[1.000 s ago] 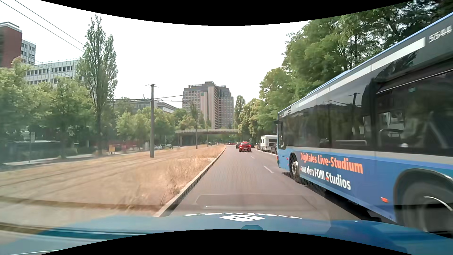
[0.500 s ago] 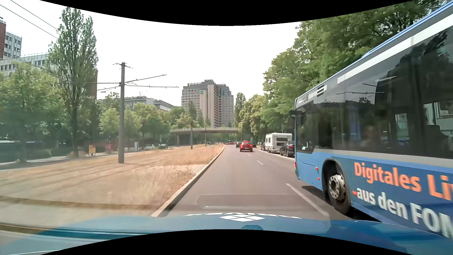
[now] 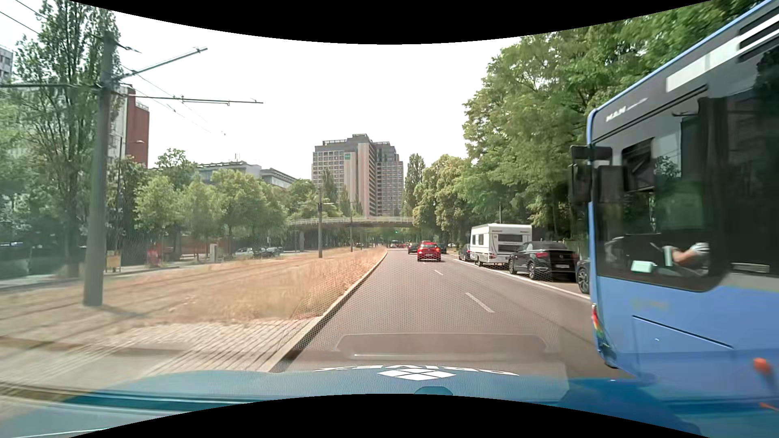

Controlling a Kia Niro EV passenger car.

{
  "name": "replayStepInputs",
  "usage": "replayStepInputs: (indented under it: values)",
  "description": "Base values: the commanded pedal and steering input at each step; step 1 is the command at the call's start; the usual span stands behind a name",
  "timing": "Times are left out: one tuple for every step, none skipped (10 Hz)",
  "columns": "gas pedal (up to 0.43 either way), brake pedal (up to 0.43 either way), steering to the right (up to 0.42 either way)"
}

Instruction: Follow the waypoints while adhering to traffic rules and regulations

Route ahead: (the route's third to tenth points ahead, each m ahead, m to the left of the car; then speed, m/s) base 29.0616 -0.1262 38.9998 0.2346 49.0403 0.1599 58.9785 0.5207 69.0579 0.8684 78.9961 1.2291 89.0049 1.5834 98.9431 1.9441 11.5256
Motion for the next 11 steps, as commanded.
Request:
replayStepInputs:
  values:
    - [0.169,0.0,-0.006]
    - [0.169,0.0,-0.006]
    - [0.169,0.0,-0.006]
    - [0.169,0.0,-0.006]
    - [0.169,0.0,-0.005]
    - [0.169,0.0,-0.005]
    - [0.177,0.0,-0.005]
    - [0.177,0.0,-0.004]
    - [0.177,0.0,-0.004]
    - [0.177,0.0,-0.004]
    - [0.177,0.0,-0.004]
